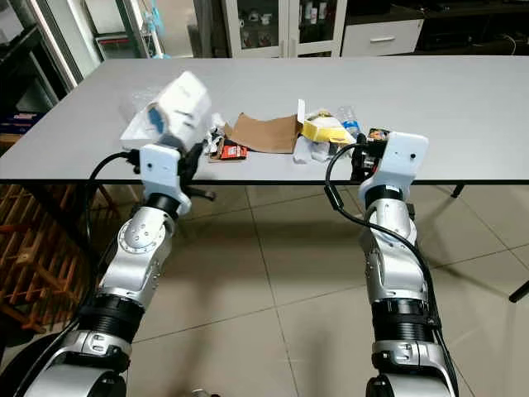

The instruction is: Picking trash to rubbish bin

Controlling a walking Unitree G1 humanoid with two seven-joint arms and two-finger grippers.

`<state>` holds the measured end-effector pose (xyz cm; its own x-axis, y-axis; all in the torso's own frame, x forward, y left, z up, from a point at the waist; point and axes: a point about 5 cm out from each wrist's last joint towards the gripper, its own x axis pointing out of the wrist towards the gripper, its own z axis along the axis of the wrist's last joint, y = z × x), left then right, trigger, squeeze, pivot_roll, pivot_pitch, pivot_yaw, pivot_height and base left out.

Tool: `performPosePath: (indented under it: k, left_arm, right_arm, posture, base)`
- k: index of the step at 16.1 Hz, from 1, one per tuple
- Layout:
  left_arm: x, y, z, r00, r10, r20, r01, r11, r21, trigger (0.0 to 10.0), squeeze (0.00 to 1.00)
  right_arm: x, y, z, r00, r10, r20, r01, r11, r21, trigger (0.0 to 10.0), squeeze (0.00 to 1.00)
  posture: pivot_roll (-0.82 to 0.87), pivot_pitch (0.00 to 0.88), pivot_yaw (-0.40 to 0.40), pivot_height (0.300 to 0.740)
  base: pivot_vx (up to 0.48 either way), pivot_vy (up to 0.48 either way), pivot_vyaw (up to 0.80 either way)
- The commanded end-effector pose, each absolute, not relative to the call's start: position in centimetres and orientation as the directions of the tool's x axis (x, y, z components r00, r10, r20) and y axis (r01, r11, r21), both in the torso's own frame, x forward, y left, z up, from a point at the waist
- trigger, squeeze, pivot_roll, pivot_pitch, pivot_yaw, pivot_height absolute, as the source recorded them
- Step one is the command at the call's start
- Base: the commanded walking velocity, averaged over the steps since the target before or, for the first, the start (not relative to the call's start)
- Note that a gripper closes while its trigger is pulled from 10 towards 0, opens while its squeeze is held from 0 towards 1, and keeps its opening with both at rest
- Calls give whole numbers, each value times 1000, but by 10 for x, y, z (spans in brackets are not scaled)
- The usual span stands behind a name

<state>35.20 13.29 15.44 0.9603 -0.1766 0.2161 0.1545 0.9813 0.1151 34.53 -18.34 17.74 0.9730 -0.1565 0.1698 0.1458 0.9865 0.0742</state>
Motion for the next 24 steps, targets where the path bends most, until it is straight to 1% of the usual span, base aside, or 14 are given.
performPosePath:
  k: [1, 5, 6, 9, 13, 24]
  left_arm:
    - [355, 136, 156, 964, -148, 219, 127, 986, 105, 10000, 0]
    - [354, 139, 154, 968, -116, 221, 94, 990, 105, 10000, 0]
    - [353, 139, 152, 969, -109, 220, 88, 991, 105, 10000, 0]
    - [354, 137, 154, 968, -106, 228, 83, 990, 110, 10000, 0]
    - [352, 134, 154, 967, -89, 237, 66, 992, 105, 10000, 0]
    - [355, 132, 156, 967, -86, 241, 61, 992, 107, 10000, 0]
  right_arm:
    - [344, -182, 171, 973, -162, 161, 151, 985, 81, 10000, 0]
    - [343, -177, 161, 981, -146, 125, 139, 988, 64, 10000, 0]
    - [342, -173, 159, 985, -121, 122, 115, 992, 57, 10000, 0]
    - [342, -167, 157, 988, -104, 111, 98, 994, 55, 10000, 0]
    - [344, -156, 157, 992, -63, 105, 57, 997, 56, 10000, 0]
    - [346, -146, 156, 995, -10, 98, 4, 998, 59, 10000, 0]
  posture:
    - [-71, 0, 65, 740]
    - [-61, 0, 57, 740]
    - [-54, 0, 49, 740]
    - [-39, 0, 37, 740]
    - [-28, 20, 23, 740]
    - [-29, 33, 29, 740]
  base:
    - [0, 0, 0]
    - [0, 0, 0]
    - [0, 0, 656]
    - [0, 0, 752]
    - [0, 0, 800]
    - [0, 0, 800]
